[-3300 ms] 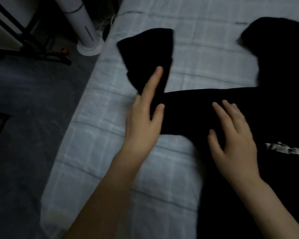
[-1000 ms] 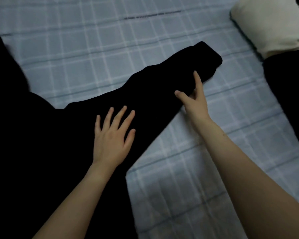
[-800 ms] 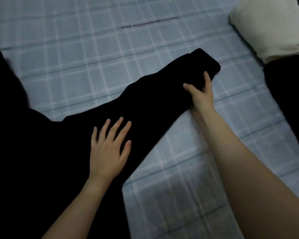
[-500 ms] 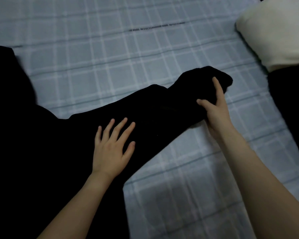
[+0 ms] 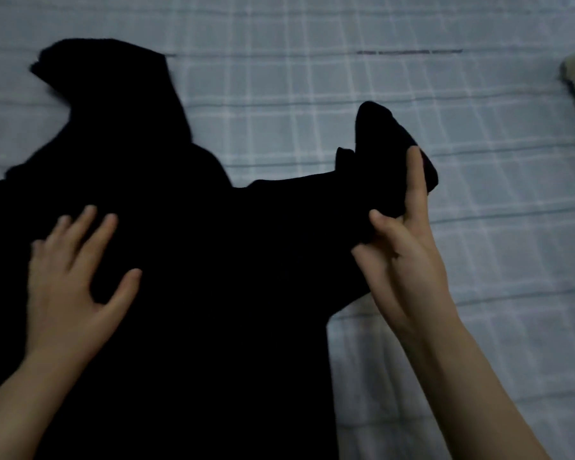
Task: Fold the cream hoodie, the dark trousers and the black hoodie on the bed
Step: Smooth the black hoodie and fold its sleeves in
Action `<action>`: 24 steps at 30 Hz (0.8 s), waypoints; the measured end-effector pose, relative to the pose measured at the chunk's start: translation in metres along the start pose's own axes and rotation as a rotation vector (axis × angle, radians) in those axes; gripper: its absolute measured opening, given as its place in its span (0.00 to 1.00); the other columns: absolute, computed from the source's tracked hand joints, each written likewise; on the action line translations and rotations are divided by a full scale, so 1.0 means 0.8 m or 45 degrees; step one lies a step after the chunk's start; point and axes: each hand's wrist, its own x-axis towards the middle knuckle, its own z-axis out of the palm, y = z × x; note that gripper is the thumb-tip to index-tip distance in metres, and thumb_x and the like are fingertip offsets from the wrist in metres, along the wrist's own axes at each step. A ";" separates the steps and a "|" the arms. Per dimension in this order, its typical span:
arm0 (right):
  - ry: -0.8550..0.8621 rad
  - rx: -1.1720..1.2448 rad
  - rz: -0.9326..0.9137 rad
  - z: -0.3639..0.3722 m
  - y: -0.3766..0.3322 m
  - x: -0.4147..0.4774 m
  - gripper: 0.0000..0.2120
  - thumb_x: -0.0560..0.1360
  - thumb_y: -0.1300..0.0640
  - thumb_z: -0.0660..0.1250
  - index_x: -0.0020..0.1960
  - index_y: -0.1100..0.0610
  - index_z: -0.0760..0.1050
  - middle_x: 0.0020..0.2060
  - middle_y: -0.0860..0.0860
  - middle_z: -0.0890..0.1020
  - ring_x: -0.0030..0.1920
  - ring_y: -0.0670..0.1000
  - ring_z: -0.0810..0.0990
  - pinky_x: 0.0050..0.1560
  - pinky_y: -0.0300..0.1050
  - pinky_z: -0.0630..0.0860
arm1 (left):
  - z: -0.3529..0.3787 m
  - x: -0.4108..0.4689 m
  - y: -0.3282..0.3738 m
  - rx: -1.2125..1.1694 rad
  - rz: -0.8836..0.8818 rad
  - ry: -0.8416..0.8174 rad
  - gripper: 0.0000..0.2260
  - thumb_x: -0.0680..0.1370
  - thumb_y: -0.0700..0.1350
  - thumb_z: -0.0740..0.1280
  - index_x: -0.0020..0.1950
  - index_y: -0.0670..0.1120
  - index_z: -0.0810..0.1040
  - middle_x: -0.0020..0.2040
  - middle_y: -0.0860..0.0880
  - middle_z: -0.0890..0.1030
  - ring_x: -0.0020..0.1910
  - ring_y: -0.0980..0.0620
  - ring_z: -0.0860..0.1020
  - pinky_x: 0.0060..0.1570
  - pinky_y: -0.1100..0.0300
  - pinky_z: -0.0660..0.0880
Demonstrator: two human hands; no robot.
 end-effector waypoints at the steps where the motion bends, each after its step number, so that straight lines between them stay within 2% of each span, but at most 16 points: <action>1: -0.025 0.019 0.024 0.021 0.010 -0.001 0.36 0.80 0.72 0.54 0.76 0.38 0.58 0.72 0.54 0.73 0.65 0.53 0.76 0.68 0.50 0.71 | -0.013 -0.009 -0.032 0.004 -0.094 -0.015 0.32 0.75 0.61 0.57 0.79 0.60 0.55 0.80 0.57 0.54 0.80 0.51 0.52 0.74 0.35 0.54; 3: -0.052 0.033 0.081 0.061 0.031 -0.005 0.36 0.80 0.72 0.54 0.76 0.37 0.60 0.72 0.58 0.73 0.63 0.54 0.76 0.70 0.50 0.70 | -0.033 -0.023 -0.087 0.024 -0.244 -0.031 0.33 0.74 0.63 0.56 0.79 0.62 0.51 0.81 0.58 0.50 0.80 0.50 0.51 0.74 0.34 0.54; 5: -0.097 -0.007 0.125 0.100 0.056 -0.009 0.36 0.80 0.72 0.55 0.75 0.36 0.61 0.70 0.62 0.73 0.60 0.54 0.76 0.70 0.50 0.70 | -0.050 -0.033 -0.129 0.068 -0.346 -0.065 0.34 0.74 0.64 0.55 0.80 0.61 0.52 0.81 0.56 0.51 0.80 0.47 0.51 0.73 0.33 0.54; 8: -0.223 -0.050 0.159 0.153 0.096 -0.013 0.36 0.80 0.71 0.54 0.76 0.37 0.59 0.67 0.51 0.79 0.63 0.50 0.79 0.63 0.44 0.75 | -0.058 -0.042 -0.162 0.230 -0.363 -0.152 0.33 0.74 0.66 0.54 0.78 0.55 0.60 0.79 0.47 0.59 0.78 0.41 0.55 0.71 0.29 0.53; 11: -0.298 0.023 0.193 0.198 0.134 -0.012 0.36 0.79 0.70 0.57 0.77 0.37 0.58 0.70 0.50 0.76 0.66 0.53 0.77 0.65 0.47 0.74 | -0.044 -0.046 -0.169 0.284 -0.341 -0.237 0.33 0.76 0.64 0.51 0.79 0.52 0.60 0.80 0.46 0.60 0.78 0.40 0.54 0.70 0.29 0.49; 12: -0.303 -0.051 0.173 0.210 0.148 -0.011 0.36 0.79 0.68 0.58 0.77 0.36 0.59 0.71 0.49 0.75 0.66 0.53 0.76 0.66 0.49 0.72 | -0.038 -0.047 -0.171 0.297 -0.331 -0.246 0.33 0.77 0.64 0.50 0.80 0.51 0.59 0.80 0.46 0.59 0.78 0.40 0.53 0.70 0.29 0.49; 13: -0.299 -0.234 0.118 0.221 0.164 -0.011 0.36 0.78 0.67 0.59 0.76 0.35 0.59 0.72 0.47 0.73 0.68 0.52 0.74 0.69 0.48 0.69 | -0.033 -0.048 -0.173 0.311 -0.315 -0.248 0.32 0.78 0.63 0.50 0.80 0.51 0.59 0.80 0.46 0.59 0.78 0.39 0.53 0.70 0.29 0.49; 15: -0.334 -0.869 -0.027 0.241 0.204 -0.011 0.34 0.78 0.61 0.59 0.77 0.35 0.56 0.76 0.42 0.65 0.76 0.46 0.62 0.77 0.46 0.58 | -0.031 -0.050 -0.178 0.309 -0.295 -0.244 0.32 0.78 0.63 0.50 0.80 0.52 0.57 0.80 0.47 0.58 0.79 0.40 0.53 0.71 0.30 0.48; 16: -0.415 -1.295 -0.047 0.250 0.228 -0.015 0.33 0.79 0.56 0.58 0.78 0.33 0.52 0.78 0.44 0.61 0.79 0.48 0.55 0.79 0.51 0.51 | -0.034 -0.049 -0.180 0.284 -0.293 -0.248 0.31 0.78 0.63 0.50 0.80 0.53 0.57 0.80 0.48 0.57 0.79 0.41 0.51 0.71 0.31 0.46; 18: -0.599 -2.134 -0.037 0.261 0.272 -0.026 0.31 0.82 0.44 0.55 0.75 0.27 0.39 0.81 0.50 0.51 0.80 0.61 0.44 0.76 0.68 0.43 | -0.046 -0.049 -0.185 0.143 -0.289 -0.265 0.30 0.78 0.63 0.52 0.80 0.57 0.55 0.81 0.52 0.54 0.80 0.46 0.48 0.73 0.36 0.42; 19: -0.657 -2.390 -0.053 0.264 0.287 -0.032 0.31 0.81 0.41 0.52 0.74 0.27 0.35 0.81 0.51 0.46 0.78 0.66 0.41 0.73 0.74 0.41 | -0.056 -0.048 -0.188 0.026 -0.279 -0.269 0.29 0.79 0.61 0.54 0.79 0.58 0.56 0.81 0.55 0.54 0.80 0.49 0.47 0.74 0.38 0.42; 21: -0.680 -2.525 -0.120 0.267 0.294 -0.036 0.30 0.81 0.39 0.50 0.74 0.27 0.35 0.81 0.53 0.42 0.77 0.71 0.41 0.71 0.77 0.43 | -0.081 -0.049 -0.194 -0.252 -0.265 -0.227 0.26 0.79 0.54 0.60 0.78 0.58 0.62 0.78 0.58 0.59 0.79 0.53 0.53 0.77 0.44 0.49; 23: -0.679 -2.408 -0.193 0.268 0.282 -0.038 0.28 0.81 0.41 0.50 0.76 0.28 0.40 0.81 0.56 0.47 0.78 0.70 0.46 0.72 0.75 0.45 | -0.110 -0.051 -0.200 -0.411 -0.276 -0.109 0.22 0.80 0.46 0.64 0.74 0.54 0.69 0.75 0.58 0.66 0.75 0.56 0.63 0.74 0.61 0.59; 24: -0.701 -2.321 -0.227 0.267 0.274 -0.042 0.27 0.81 0.43 0.49 0.76 0.28 0.43 0.81 0.56 0.49 0.79 0.67 0.47 0.74 0.72 0.45 | -0.123 -0.051 -0.201 -0.420 -0.283 -0.060 0.20 0.79 0.44 0.65 0.72 0.53 0.72 0.73 0.57 0.69 0.72 0.57 0.67 0.70 0.70 0.60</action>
